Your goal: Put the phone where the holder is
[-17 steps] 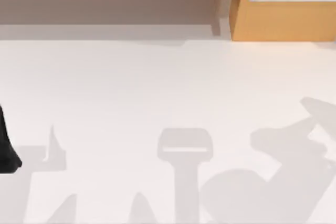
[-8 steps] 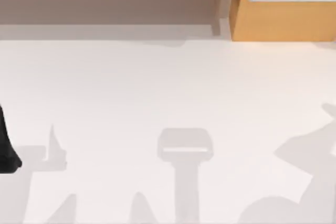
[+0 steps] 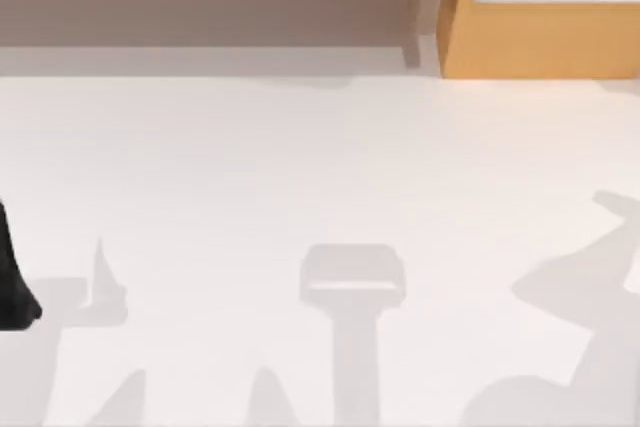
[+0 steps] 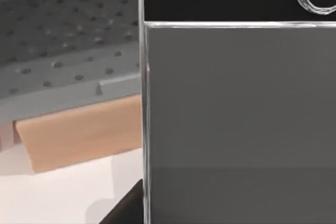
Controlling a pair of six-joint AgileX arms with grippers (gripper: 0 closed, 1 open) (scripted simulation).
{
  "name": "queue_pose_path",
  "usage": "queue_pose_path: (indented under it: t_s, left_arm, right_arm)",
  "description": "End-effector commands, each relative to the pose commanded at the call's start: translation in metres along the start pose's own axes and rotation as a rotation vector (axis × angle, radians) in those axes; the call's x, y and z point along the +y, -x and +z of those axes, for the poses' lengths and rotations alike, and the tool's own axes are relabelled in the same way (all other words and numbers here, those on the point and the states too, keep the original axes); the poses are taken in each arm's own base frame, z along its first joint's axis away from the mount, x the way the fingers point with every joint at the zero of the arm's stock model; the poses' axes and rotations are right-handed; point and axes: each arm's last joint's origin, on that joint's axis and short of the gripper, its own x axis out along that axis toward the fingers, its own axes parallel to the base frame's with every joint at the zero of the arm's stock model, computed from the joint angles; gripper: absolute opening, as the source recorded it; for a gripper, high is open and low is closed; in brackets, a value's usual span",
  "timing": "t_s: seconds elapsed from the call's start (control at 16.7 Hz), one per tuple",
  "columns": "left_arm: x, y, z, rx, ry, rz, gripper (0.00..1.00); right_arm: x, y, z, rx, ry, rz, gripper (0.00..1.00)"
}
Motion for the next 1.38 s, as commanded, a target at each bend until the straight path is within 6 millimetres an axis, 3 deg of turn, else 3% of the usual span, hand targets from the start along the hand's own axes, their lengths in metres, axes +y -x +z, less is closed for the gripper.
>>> queue_pose_path:
  t_s: [0.48, 1.02, 1.32, 1.38]
  left_arm:
    - [0.0, 0.0, 0.0, 0.0, 0.0, 0.0, 1.0]
    - [0.0, 0.0, 0.0, 0.0, 0.0, 0.0, 1.0]
    - [0.0, 0.0, 0.0, 0.0, 0.0, 0.0, 1.0]
    - [0.0, 0.0, 0.0, 0.0, 0.0, 0.0, 1.0]
  right_arm:
    - [0.001, -0.002, 0.0, 0.006, 0.006, 0.002, 0.0]
    - [0.002, -0.047, -0.001, 0.004, 0.014, -0.006, 0.0]
    - [0.001, -0.05, -0.002, 0.0, 0.0, 0.0, 0.0]
    - [0.001, -0.05, -0.002, 0.0, 0.0, 0.0, 0.08]
